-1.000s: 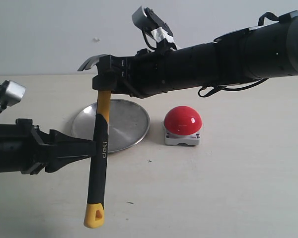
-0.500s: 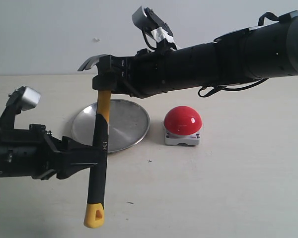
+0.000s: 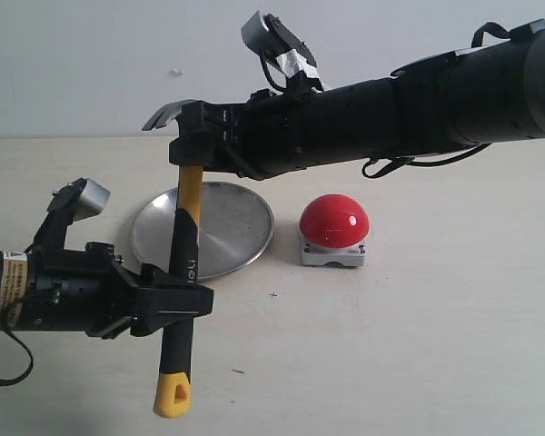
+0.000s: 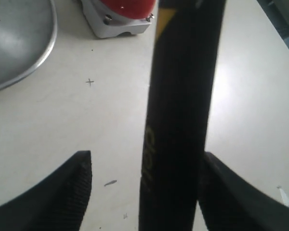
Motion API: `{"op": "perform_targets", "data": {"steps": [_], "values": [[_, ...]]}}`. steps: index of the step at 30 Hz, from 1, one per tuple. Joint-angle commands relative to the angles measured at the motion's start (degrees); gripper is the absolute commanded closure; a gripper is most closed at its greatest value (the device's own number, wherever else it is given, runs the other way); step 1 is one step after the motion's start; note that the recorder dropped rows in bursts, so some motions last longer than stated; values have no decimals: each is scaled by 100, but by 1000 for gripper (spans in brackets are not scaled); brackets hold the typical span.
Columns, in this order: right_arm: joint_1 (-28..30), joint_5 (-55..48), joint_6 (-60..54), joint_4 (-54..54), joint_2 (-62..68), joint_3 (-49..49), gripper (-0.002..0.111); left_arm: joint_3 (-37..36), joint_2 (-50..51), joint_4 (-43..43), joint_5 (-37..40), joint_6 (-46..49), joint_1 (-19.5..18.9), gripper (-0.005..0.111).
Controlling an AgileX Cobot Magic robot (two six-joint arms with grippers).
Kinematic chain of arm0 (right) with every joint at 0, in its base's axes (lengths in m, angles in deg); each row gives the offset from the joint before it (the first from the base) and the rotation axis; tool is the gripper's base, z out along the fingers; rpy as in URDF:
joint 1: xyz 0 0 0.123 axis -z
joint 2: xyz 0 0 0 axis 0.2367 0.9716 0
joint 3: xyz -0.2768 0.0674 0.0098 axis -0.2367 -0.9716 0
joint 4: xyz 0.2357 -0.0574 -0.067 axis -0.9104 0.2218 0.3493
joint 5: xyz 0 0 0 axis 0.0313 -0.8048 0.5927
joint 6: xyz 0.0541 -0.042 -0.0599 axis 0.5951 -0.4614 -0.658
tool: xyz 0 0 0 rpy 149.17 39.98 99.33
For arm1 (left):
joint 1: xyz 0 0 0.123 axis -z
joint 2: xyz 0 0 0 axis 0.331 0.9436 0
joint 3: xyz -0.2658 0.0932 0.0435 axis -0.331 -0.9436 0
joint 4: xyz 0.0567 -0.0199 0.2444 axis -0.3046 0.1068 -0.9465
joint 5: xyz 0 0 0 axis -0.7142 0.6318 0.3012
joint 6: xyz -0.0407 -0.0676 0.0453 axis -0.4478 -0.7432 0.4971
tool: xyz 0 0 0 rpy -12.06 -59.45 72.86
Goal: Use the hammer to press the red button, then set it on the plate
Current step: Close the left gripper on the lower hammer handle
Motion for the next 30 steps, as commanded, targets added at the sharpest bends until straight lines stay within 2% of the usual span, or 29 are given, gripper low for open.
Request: {"op": "perform_targets", "data": {"steps": [1,14,30], "values": [[-5,-168,-43,-235,-76,104,108,152,127,73,-23,49,241,45],[-5,-117,-52,-235,-76,104,108,167,254,57,49,38,268,45],[-5,10,-52,-235,-52,104,108,167,292,483,-158,26,268,45]]}}
